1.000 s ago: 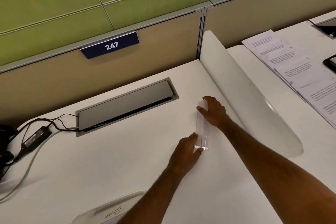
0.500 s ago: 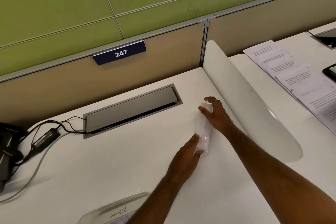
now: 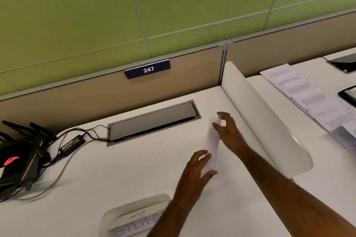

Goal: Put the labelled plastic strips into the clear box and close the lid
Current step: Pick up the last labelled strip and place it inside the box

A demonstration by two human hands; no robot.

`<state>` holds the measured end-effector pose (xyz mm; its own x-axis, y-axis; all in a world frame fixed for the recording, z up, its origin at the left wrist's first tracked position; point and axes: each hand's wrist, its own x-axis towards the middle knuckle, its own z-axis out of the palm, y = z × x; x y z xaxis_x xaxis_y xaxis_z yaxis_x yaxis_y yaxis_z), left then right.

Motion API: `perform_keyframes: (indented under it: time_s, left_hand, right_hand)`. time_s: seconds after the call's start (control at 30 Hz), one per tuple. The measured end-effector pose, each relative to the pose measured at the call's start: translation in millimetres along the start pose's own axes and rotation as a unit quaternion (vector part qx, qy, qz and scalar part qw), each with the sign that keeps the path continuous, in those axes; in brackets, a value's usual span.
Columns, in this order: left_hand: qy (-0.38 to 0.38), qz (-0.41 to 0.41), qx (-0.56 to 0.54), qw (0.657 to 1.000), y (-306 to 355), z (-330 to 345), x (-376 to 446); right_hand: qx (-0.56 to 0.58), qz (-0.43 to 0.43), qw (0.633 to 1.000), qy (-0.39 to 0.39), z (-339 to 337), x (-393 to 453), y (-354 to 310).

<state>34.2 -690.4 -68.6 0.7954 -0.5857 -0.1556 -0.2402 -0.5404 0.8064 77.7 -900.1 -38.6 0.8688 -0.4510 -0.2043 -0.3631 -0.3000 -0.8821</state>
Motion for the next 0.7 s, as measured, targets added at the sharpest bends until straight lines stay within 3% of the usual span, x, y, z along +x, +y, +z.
perform_keyframes:
  time_s: [0.3,0.53,0.7]
  left_hand:
    - [0.080,0.032,-0.002,0.996,21,-35,-43]
    - [0.147,0.043,0.007,0.988,31,-61,-83]
    - [0.148,0.055,0.022,0.987,36,-73,-110]
  right_hand:
    - [0.090,0.008,0.996,-0.013,23,-41,-43]
    - [0.174,0.053,0.981,-0.075,50,-88,-59]
    - [0.217,0.052,0.967,-0.126,60,-120,-65]
